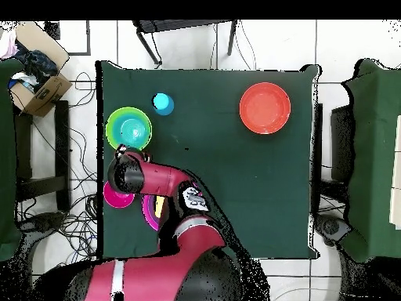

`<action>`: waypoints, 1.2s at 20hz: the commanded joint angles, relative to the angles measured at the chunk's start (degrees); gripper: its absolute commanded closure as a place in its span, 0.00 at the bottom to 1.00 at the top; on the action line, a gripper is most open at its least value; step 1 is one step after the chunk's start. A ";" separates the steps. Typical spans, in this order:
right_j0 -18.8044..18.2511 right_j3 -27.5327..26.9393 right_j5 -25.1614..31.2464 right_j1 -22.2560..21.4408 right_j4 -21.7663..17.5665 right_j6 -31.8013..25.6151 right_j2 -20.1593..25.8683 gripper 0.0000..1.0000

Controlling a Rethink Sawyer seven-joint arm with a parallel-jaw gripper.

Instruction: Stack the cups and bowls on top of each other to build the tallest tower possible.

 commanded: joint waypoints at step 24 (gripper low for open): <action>0.56 -1.97 3.76 2.76 5.37 9.25 -1.57 1.00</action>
